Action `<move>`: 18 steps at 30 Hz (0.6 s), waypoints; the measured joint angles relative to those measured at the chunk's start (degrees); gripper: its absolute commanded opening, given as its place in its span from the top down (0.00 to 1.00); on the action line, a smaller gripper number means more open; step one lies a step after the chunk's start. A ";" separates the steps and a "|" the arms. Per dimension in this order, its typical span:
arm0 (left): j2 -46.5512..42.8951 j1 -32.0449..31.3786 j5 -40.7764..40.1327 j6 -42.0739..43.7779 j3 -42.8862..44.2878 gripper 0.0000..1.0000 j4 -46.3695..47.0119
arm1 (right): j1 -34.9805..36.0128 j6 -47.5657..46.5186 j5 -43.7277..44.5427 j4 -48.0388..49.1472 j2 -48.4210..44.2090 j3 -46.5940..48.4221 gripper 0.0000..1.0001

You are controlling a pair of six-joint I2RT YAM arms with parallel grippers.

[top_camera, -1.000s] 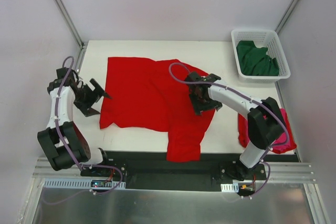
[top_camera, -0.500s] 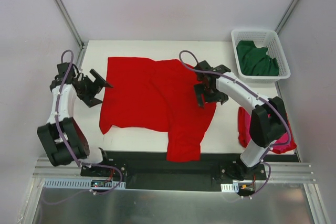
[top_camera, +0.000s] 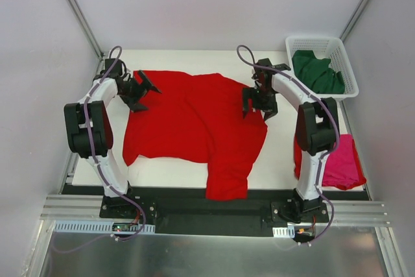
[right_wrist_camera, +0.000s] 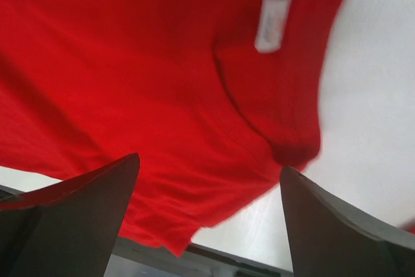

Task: Fold and stack the t-shirts

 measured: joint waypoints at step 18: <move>12.87 -0.63 -2.75 -0.57 11.74 0.01 -3.61 | 0.68 -0.63 -5.79 -0.04 11.39 14.23 0.02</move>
